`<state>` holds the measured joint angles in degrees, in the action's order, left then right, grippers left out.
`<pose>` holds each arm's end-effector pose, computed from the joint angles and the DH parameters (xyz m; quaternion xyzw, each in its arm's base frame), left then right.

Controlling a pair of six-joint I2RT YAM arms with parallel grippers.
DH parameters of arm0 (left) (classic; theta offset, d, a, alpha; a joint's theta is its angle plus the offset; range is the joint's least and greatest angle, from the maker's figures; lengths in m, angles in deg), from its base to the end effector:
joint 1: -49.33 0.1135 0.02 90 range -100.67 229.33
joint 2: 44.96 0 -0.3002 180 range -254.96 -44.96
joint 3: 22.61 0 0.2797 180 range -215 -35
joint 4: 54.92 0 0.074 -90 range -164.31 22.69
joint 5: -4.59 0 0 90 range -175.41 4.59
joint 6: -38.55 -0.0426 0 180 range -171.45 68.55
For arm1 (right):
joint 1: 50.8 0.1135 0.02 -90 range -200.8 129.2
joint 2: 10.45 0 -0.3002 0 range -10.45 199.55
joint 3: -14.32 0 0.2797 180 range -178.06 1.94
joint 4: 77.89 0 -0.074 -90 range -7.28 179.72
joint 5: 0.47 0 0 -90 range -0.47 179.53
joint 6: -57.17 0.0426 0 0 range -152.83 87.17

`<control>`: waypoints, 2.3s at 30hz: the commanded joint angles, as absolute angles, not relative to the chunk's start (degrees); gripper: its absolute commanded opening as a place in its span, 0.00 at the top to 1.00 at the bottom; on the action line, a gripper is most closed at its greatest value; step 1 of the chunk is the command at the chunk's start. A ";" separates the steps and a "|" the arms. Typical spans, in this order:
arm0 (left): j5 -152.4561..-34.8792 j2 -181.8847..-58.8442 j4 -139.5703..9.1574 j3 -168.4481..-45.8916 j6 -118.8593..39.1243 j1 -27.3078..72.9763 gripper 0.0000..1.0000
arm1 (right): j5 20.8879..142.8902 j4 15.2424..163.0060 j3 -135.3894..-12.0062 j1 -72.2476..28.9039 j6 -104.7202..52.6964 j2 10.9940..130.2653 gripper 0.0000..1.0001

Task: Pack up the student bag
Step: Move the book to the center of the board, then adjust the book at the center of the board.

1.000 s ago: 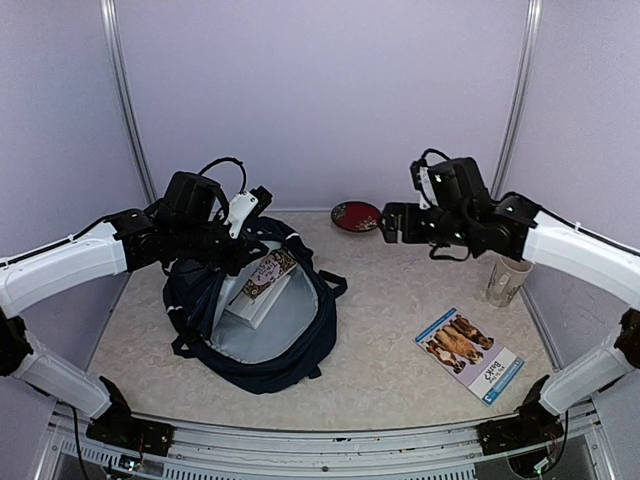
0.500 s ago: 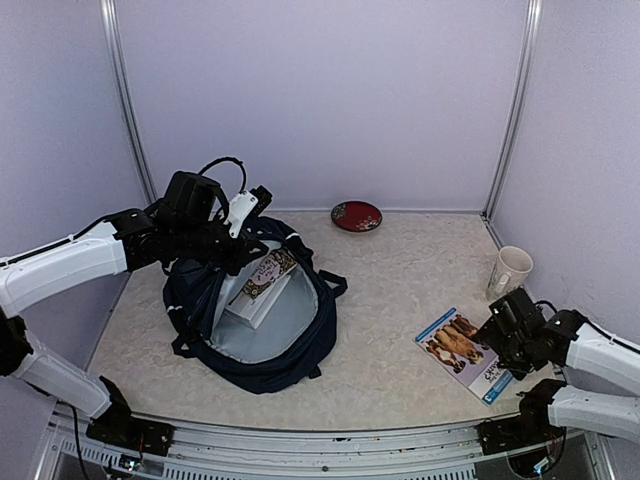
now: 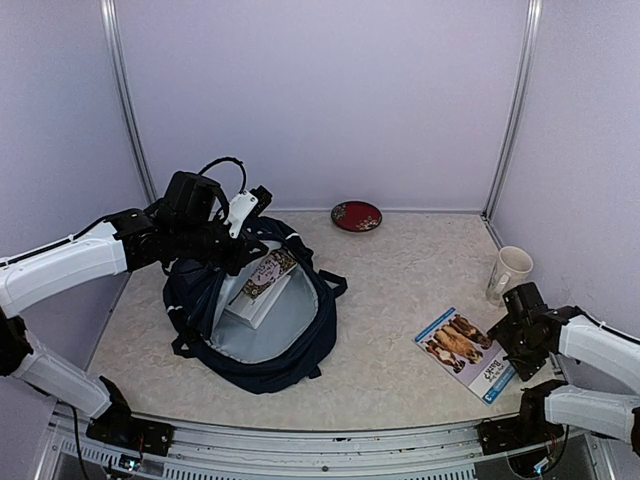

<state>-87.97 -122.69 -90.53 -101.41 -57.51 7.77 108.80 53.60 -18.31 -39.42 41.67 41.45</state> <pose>0.2471 -0.2216 0.3460 0.3668 0.8054 -0.1607 0.4370 0.1420 0.0142 0.1517 0.5338 0.8074 0.0092 0.2510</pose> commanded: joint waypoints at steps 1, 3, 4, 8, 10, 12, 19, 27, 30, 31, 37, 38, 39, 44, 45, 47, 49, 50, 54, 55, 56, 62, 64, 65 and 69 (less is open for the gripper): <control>-89.65 -121.36 -83.74 -103.16 -57.00 7.32 1.00 | 96.20 64.80 -17.95 -40.22 32.65 46.76 0.02; -89.73 -121.39 -83.74 -103.10 -56.97 7.40 1.00 | 91.11 69.02 -18.19 -40.06 28.89 49.93 0.03; -89.80 -121.44 -83.70 -103.17 -56.93 7.45 1.00 | 87.14 71.31 -18.08 -39.74 27.97 52.35 0.04; -89.88 -121.40 -83.68 -103.14 -56.92 7.89 1.00 | 79.37 81.56 -18.80 -32.69 26.91 60.47 0.11; -89.93 -121.46 -83.61 -103.06 -56.82 8.09 1.00 | 78.55 84.13 -23.47 -27.12 25.14 65.77 0.12; -89.96 -121.63 -83.69 -103.04 -56.82 8.11 1.00 | 76.03 84.93 -28.86 -22.62 22.22 71.25 0.11; -89.73 -121.69 -83.74 -103.02 -57.01 8.11 1.00 | 68.69 83.85 -36.07 -19.87 18.58 77.08 0.14; -90.47 -121.98 -83.74 -103.05 -56.69 8.20 1.00 | 77.81 73.93 -34.75 -19.86 16.49 69.72 0.10; -90.52 -122.04 -83.78 -103.17 -56.68 8.20 1.00 | 79.99 70.80 -34.86 -19.86 15.23 70.28 0.09; -90.51 -121.92 -83.75 -103.16 -56.64 8.20 1.00 | 79.79 71.01 -34.49 -19.86 15.38 70.60 0.09; -90.75 -122.03 -83.79 -103.12 -56.68 8.20 1.00 | 74.32 76.59 -33.20 -18.81 14.87 72.35 0.10; -90.83 -122.09 -83.78 -103.12 -56.62 8.20 1.00 | 71.70 80.05 -32.31 -18.62 14.83 72.41 0.12; -90.85 -122.12 -83.78 -103.13 -56.60 8.20 1.00 | 68.82 83.92 -31.61 -18.30 15.42 72.47 0.14; -90.46 -122.30 -83.80 -103.08 -56.72 8.20 1.00 | 63.42 91.64 -34.22 -14.74 17.93 75.48 0.24; -90.47 -122.40 -83.77 -103.05 -56.73 8.20 1.00 | 63.21 92.31 -35.25 -13.48 17.54 76.04 0.24; -90.59 -122.47 -83.78 -103.11 -56.76 8.20 1.00 | 61.37 96.18 -36.09 -12.19 18.53 76.87 0.25; -90.55 -122.56 -83.88 -103.11 -56.74 8.20 1.00 | 59.61 103.58 -35.31 -11.74 21.69 76.85 0.25; -90.50 -122.52 -83.85 -103.09 -56.77 8.20 1.00 | 59.52 106.66 -34.71 -11.65 23.25 76.32 0.26; -90.39 -122.49 -83.87 -103.10 -56.88 8.22 1.00 | 63.58 115.26 -32.15 -11.16 26.92 71.99 0.30; -90.41 -122.56 -83.90 -103.05 -56.82 8.17 1.00 | 64.87 116.47 -31.80 -10.79 27.01 70.91 0.32; -90.48 -122.55 -83.89 -103.11 -56.85 8.18 1.00 | 65.80 117.47 -31.64 -10.36 27.03 70.19 0.32; -90.13 -122.23 -83.99 -103.09 -56.92 8.11 1.00 | 68.39 116.97 -32.49 -7.69 28.26 71.70 0.33; -90.19 -122.13 -83.93 -103.03 -56.92 8.11 1.00 | 71.94 107.70 -34.20 -7.73 27.24 71.21 0.30; -90.29 -122.04 -83.93 -103.09 -56.92 8.11 1.00 | 74.97 101.46 -35.24 -7.73 26.77 70.78 0.29; -90.30 -121.72 -83.85 -103.08 -56.92 8.04 1.00 | 83.30 84.76 -38.52 -7.82 21.62 70.46 0.21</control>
<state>-88.06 -123.13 -92.22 -101.41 -58.23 8.43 75.97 102.56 -35.08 -8.93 25.85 70.98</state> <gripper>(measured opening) 0.080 0.764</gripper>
